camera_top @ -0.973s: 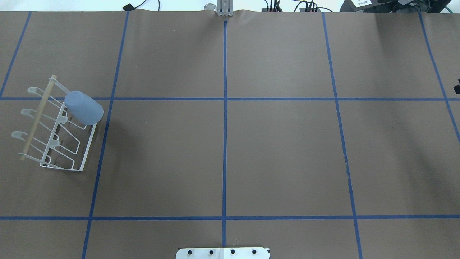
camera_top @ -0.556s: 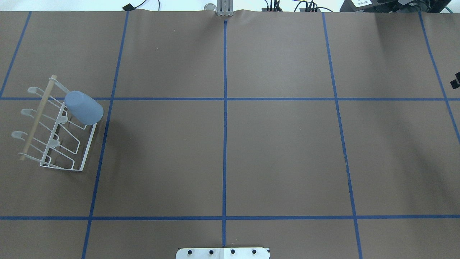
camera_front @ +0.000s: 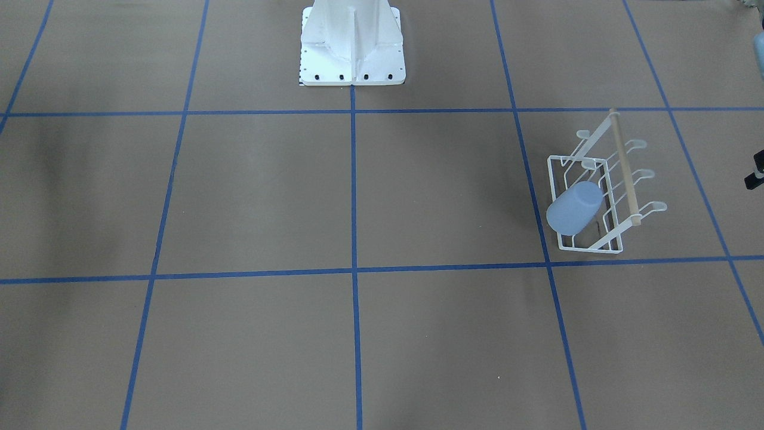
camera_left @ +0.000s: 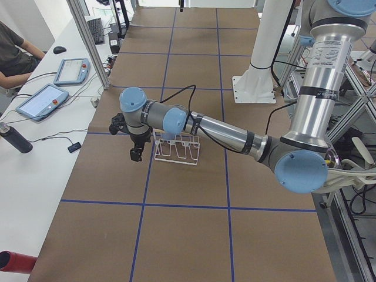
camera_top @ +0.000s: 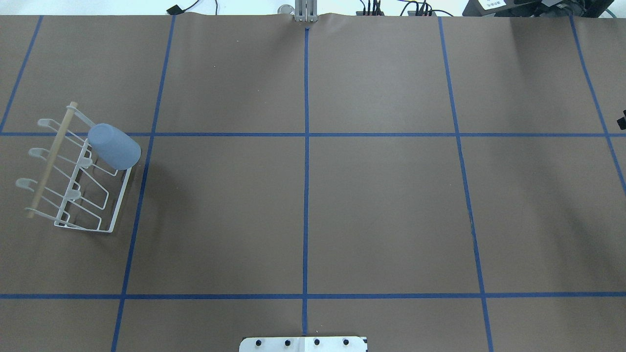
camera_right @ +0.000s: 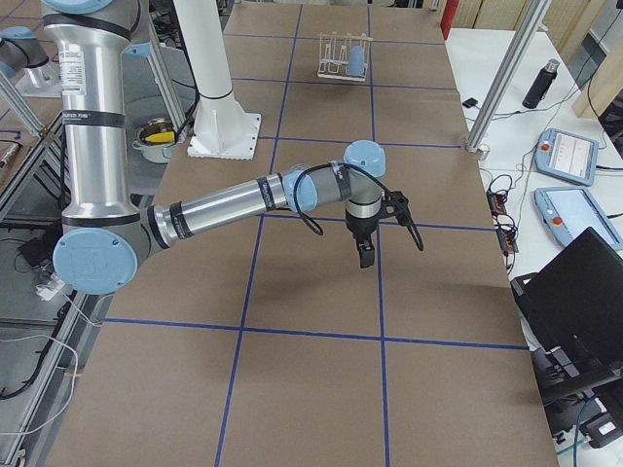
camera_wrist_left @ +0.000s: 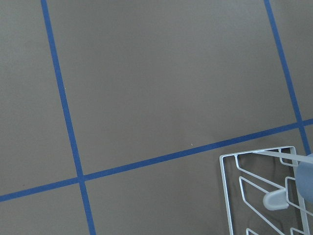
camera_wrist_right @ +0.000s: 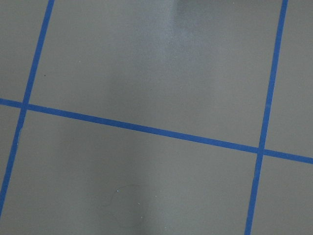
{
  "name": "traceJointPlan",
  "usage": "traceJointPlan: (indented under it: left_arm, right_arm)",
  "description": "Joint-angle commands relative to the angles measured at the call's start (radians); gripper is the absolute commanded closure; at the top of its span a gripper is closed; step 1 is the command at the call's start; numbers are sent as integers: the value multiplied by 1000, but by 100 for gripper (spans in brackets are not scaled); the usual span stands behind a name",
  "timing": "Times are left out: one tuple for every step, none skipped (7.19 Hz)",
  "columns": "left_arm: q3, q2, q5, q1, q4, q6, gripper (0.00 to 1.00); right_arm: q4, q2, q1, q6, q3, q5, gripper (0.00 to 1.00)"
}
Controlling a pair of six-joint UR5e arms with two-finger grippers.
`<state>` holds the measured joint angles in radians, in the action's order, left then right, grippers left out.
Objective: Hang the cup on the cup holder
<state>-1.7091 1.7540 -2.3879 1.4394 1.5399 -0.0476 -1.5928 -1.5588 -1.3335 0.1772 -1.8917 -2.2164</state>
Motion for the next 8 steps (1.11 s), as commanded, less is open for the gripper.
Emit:
traceJointPlan:
  left_arm:
    - [-9, -2, 1, 4, 0, 0, 2]
    - [-14, -1, 3, 3, -3, -2, 2]
    - [-3, -1, 3, 1, -1, 2, 2]
    - [-13, -1, 1, 1, -1, 0, 2]
    - [-15, -1, 3, -1, -1, 0, 2]
    - [-9, -1, 3, -1, -1, 3, 2]
    - [-7, -2, 3, 1, 0, 3, 2]
    - [-14, -1, 3, 1, 0, 0, 2]
  right_arm:
    - [-1, 19, 19, 1, 2, 17, 0]
    - [-1, 23, 19, 2, 0, 12, 0]
    - [2, 13, 16, 4, -3, 5, 0]
    - [-7, 20, 13, 4, 5, -12, 0]
    - [-7, 20, 13, 5, 6, -15, 0]
    - [-1, 22, 14, 5, 14, -12, 0]
    - [1, 23, 14, 5, 16, -15, 0]
    - [1, 25, 14, 5, 14, -16, 0]
